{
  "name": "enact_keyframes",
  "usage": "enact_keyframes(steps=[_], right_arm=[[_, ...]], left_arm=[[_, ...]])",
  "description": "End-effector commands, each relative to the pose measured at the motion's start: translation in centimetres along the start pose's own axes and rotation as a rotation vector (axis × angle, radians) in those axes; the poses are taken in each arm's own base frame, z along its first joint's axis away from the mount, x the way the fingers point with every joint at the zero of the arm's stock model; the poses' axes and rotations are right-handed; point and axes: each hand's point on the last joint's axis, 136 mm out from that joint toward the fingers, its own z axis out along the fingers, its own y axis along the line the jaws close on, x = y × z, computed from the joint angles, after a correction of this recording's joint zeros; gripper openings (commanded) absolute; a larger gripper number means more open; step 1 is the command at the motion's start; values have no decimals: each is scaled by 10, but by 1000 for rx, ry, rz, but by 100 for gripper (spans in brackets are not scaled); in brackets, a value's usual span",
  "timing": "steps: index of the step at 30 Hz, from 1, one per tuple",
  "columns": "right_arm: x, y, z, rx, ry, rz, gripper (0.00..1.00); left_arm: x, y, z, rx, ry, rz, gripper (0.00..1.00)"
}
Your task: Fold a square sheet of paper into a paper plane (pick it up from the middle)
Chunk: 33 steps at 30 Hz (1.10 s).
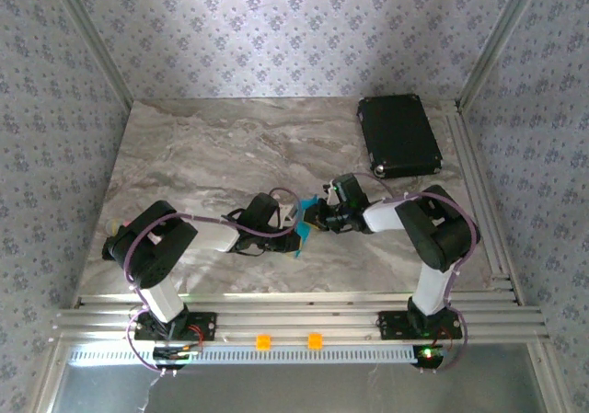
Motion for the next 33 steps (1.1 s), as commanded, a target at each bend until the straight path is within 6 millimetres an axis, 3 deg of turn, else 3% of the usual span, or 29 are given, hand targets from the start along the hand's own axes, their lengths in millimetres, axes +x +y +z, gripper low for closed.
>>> enact_keyframes(steps=[1, 8, 16, 21, 25, 33], right_arm=[[16, -42, 1, 176, 36, 29, 14], [25, -50, 6, 204, 69, 27, 14], [25, -48, 6, 197, 62, 33, 14], [26, -49, 5, 197, 64, 37, 14], [27, -50, 5, 186, 61, 49, 14], [27, -49, 6, 178, 62, 54, 14]], left_arm=[[30, 31, 1, -103, 84, -63, 9], [14, 6, -18, -60, 38, -37, 32], [-14, -15, -48, -26, -109, -84, 46], [-33, -36, -54, 66, -148, -105, 26], [-40, -50, -46, 119, -104, -93, 11], [-45, -49, -26, 144, -65, -135, 5]])
